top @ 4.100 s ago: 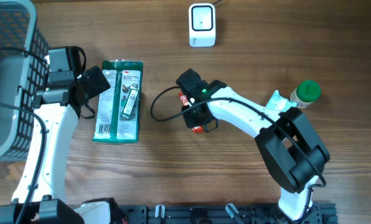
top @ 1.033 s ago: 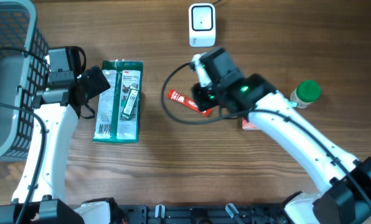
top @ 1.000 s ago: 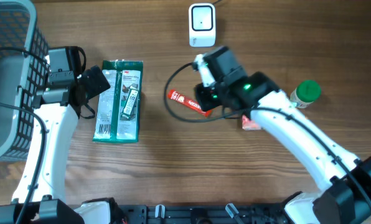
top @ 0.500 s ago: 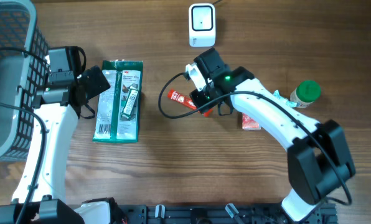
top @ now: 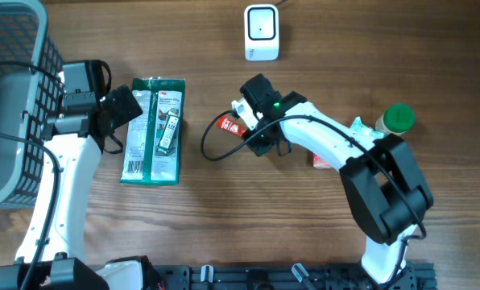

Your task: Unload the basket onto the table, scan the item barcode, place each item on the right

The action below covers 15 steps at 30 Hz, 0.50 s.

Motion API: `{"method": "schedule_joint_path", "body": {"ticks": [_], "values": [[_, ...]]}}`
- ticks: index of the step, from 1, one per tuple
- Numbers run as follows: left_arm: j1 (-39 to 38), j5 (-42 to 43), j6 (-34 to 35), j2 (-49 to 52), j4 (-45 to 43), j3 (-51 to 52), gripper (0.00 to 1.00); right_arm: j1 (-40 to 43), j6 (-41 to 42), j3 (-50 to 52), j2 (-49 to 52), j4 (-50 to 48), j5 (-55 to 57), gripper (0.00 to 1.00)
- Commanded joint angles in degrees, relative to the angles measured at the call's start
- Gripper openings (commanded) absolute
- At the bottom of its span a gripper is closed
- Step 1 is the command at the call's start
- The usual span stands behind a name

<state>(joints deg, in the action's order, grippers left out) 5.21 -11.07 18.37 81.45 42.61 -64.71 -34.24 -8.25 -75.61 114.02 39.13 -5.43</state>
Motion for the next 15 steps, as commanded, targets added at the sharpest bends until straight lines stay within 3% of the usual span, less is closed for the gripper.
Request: {"method": "schedule_joint_path", "body": {"ticks": [1,9,15], "values": [[0.2,0.1,0.5,-0.3,-0.1,-0.2,1.00,0.0,-2.4,-0.8,1.6,-0.7,1.9,0.25],[0.2,0.1,0.5,-0.3,-0.1,-0.2,1.00,0.0,-2.9,-1.5,0.3,0.0,2.5,0.25],[0.2,0.1,0.5,-0.3,-0.1,-0.2,1.00,0.1,-5.3,-1.7,-6.1,-0.2,5.5,0.21]]}}
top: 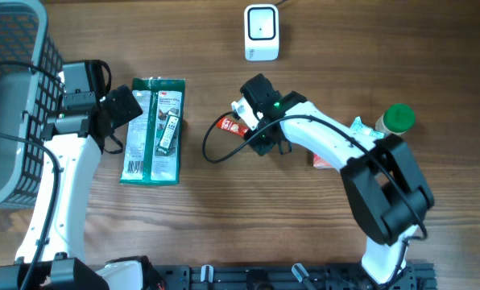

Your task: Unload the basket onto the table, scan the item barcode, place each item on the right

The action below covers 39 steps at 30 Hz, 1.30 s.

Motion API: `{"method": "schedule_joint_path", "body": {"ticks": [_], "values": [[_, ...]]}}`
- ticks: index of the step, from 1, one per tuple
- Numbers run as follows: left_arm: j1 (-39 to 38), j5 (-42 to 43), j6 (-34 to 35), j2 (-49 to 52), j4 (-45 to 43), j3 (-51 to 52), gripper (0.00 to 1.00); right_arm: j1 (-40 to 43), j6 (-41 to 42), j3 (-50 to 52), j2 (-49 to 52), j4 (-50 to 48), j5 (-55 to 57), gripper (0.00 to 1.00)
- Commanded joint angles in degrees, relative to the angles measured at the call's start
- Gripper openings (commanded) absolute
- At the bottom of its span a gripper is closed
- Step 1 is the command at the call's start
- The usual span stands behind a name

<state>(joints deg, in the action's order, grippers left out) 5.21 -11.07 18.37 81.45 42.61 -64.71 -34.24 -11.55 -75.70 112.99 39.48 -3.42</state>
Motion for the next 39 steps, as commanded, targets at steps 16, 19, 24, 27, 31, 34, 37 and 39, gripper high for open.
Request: {"method": "schedule_joint_path", "body": {"ticks": [16,19,24,27,31,34,37,39], "values": [[0.2,0.1,0.5,-0.3,-0.1,-0.2,1.00,1.9,-2.9,2.0,1.6,-3.4,-2.8,0.29],[0.2,0.1,0.5,-0.3,-0.1,-0.2,1.00,1.9,-1.5,2.0,1.6,-3.1,-3.3,0.30],[0.2,0.1,0.5,-0.3,-0.1,-0.2,1.00,1.9,-1.3,2.0,1.6,-0.8,-8.0,0.31],[0.2,0.1,0.5,-0.3,-0.1,-0.2,1.00,1.9,-1.3,1.9,1.6,0.1,-8.5,0.30],[0.2,0.1,0.5,-0.3,-0.1,-0.2,1.00,1.9,-1.3,1.4,1.5,0.0,-6.3,0.31],[0.2,0.1,0.5,-0.3,-0.1,-0.2,1.00,1.9,-1.2,1.4,1.5,0.0,-2.6,0.28],[0.2,0.1,0.5,-0.3,-0.1,-0.2,1.00,1.9,0.1,1.5,1.6,0.0,-0.4,0.09],[0.2,0.1,0.5,-0.3,-0.1,-0.2,1.00,1.9,0.3,1.7,1.6,0.0,-0.5,0.04]]}}
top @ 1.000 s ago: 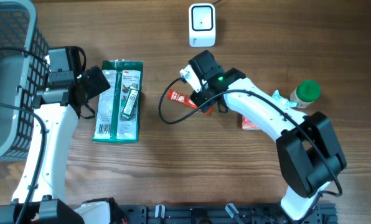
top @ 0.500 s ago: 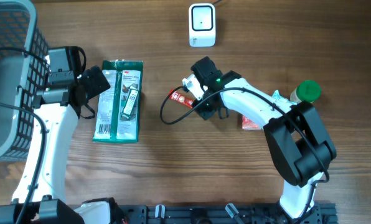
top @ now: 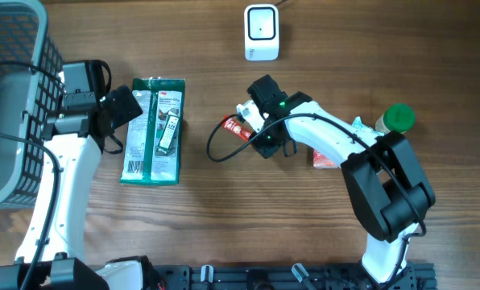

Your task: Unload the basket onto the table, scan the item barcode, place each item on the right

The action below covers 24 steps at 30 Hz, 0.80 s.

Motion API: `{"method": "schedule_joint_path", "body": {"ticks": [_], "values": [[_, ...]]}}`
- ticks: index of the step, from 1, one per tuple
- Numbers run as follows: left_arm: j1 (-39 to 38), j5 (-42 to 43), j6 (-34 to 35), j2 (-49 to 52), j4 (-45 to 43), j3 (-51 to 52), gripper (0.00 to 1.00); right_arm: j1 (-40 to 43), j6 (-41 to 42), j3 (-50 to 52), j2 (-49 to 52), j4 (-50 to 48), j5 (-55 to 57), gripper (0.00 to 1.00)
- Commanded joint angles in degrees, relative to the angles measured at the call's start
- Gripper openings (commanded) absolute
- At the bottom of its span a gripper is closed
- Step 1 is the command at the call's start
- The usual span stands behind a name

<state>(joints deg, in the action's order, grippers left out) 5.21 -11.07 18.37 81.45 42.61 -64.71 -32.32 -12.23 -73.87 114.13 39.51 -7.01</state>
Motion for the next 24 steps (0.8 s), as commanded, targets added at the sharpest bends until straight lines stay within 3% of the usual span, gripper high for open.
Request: {"method": "schedule_joint_path", "body": {"ticks": [1,24], "values": [[0.2,0.1,0.5,-0.3,-0.1,-0.2,1.00,0.0,1.7,0.1,0.4,-0.2,3.1,0.04],[0.2,0.1,0.5,-0.3,-0.1,-0.2,1.00,0.0,7.8,-0.1,-0.5,1.9,-0.6,0.04]]}}
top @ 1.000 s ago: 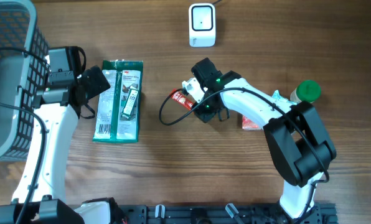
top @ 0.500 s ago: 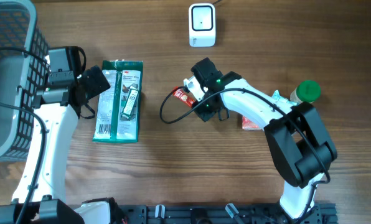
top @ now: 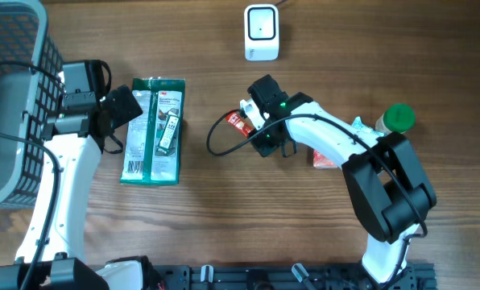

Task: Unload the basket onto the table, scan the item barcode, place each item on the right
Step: 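Raise the Nescafe stick to the white scanner with the right gripper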

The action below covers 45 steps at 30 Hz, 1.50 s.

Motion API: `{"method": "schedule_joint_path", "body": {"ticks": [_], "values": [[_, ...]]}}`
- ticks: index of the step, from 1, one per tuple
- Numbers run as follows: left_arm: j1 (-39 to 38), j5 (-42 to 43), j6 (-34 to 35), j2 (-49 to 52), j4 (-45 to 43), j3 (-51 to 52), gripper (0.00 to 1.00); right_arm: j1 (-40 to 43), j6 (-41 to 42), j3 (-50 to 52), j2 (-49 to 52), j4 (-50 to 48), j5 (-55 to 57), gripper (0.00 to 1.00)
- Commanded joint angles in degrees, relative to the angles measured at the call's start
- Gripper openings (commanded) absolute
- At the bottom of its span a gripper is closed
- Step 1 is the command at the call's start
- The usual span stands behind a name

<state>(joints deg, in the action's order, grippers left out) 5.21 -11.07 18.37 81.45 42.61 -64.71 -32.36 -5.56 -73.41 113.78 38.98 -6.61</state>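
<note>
A small red-labelled item point(top: 235, 121) sits at the tip of my right gripper point(top: 244, 121), mid-table, below the white barcode scanner point(top: 261, 32) at the far edge. The fingers are hidden under the wrist, so their hold on the item cannot be told. A green and white flat package point(top: 153, 130) lies to the left. My left gripper point(top: 135, 105) rests at its upper left edge; its jaw state is not clear from above.
A grey wire basket point(top: 10, 105) stands at the left edge. A green-capped bottle point(top: 397, 118) and a red and white packet point(top: 324, 157) lie at the right behind my right arm. A black cable point(top: 216, 145) loops beneath the right wrist.
The right gripper and the red item have shifted slightly up, toward the scanner. The cable loop moved a little with it. The left arm has not moved.
At first the right gripper sat mid-table with the red item at its tip, unchanged half a second later. Then both stood slightly further right, and now a bit nearer the scanner. The left arm stayed at the green package throughout.
</note>
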Motion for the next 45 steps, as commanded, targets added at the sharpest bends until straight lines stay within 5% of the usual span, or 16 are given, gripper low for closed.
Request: {"method": "schedule_joint_path", "body": {"ticks": [1,20,23,33,45], "values": [[0.2,0.1,0.5,-0.3,-0.1,-0.2,1.00,0.1,1.2,-1.0,-1.0,2.7,-1.8,0.04],[0.2,0.1,0.5,-0.3,-0.1,-0.2,1.00,0.2,5.8,-1.4,-26.2,3.1,-6.7,0.04],[0.2,0.1,0.5,-0.3,-0.1,-0.2,1.00,2.3,10.3,-8.7,-28.1,7.7,-8.3,0.04],[0.2,0.1,0.5,-0.3,-0.1,-0.2,1.00,6.1,10.6,-45.6,-13.8,26.1,-6.0,0.04],[0.2,0.1,0.5,-0.3,-0.1,-0.2,1.00,13.0,10.5,-47.0,9.0,13.7,-5.9,0.04]]}}
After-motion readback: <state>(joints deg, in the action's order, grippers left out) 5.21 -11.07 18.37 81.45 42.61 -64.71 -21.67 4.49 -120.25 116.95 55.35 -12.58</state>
